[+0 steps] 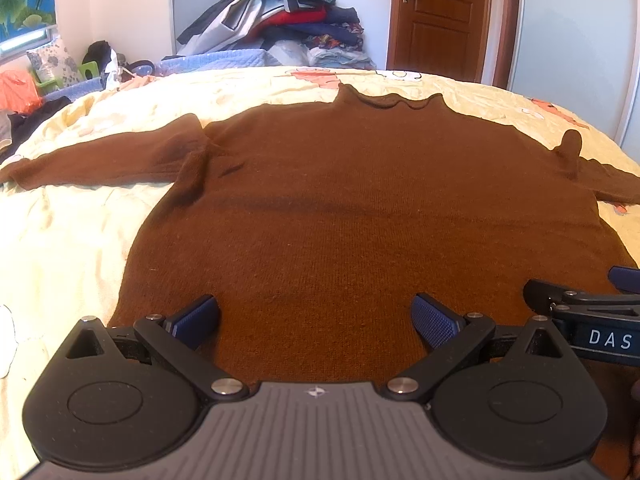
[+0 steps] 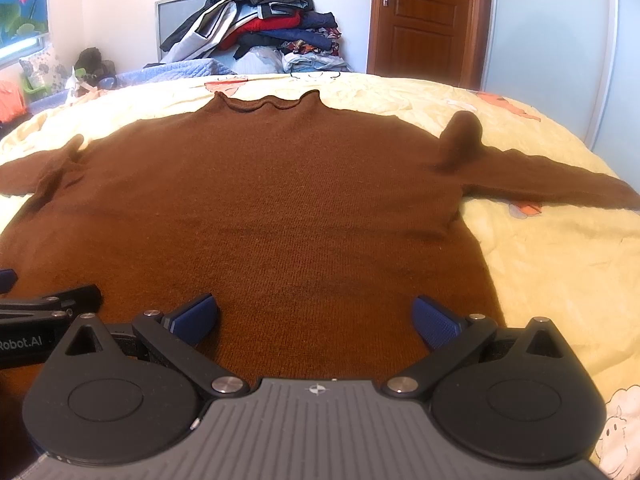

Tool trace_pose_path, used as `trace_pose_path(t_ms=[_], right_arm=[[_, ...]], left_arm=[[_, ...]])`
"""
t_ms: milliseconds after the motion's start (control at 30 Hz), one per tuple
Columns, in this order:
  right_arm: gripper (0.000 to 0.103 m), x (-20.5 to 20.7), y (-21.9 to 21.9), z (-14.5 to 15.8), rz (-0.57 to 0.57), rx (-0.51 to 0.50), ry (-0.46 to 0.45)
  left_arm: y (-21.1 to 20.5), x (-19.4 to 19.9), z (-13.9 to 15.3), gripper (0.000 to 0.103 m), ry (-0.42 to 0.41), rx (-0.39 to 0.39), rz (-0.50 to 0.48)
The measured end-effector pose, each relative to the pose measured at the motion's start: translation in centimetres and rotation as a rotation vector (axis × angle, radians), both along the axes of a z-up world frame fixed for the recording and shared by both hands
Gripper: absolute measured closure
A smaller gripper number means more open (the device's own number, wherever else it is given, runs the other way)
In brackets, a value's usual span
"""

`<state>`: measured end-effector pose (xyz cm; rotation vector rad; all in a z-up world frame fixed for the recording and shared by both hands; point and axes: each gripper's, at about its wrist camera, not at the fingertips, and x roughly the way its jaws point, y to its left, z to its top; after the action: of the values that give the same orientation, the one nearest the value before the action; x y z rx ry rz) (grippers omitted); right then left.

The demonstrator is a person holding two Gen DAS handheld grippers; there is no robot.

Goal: Fold small clothes

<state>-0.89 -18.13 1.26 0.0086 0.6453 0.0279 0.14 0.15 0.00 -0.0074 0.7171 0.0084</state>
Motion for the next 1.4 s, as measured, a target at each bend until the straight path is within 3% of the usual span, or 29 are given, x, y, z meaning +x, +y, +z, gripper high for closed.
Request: trace_pose_path(t_ms=[767,900,1033,1100,1167,1300,1400], right_arm=[[0.000,0.0,0.0,0.0,0.001,-0.001,0.001],[0.000,0.4,-1.0,0.7,0.051,0.033,0.029],[0.000,0.6,-7.5,3.7,-0.035,0.187,-0.070],[0.000,0.9,-12.7,5.0,-0.153,0.259,-0.160],[0.000,1.9,-18.2,5.5,-0.249,0.340,-0.155],[0.001,3.1,-31.5,3.9,-0.473,0.690,-0.129],[0.008,2.6,-38.4,1.9,-0.591,0.884,-0.154]], left_arm=[[-0.1,0.0,0.0,0.000,0.000,0.000,0.000],[-0.1,0.0,0.0,0.000,0.000,0.000,0.000],[-0.1,0.0,0.0,0.000,0.000,0.000,0.000],[-0.1,0.0,0.0,0.000,0.000,0.000,0.000],[-0.1,0.0,0.0,0.000,0.000,0.000,-0.001],[-0.1,0.0,0.0,0.000,0.000,0.001,0.000],[-0.1,0.0,0.0,0.000,0.000,0.001,0.000]])
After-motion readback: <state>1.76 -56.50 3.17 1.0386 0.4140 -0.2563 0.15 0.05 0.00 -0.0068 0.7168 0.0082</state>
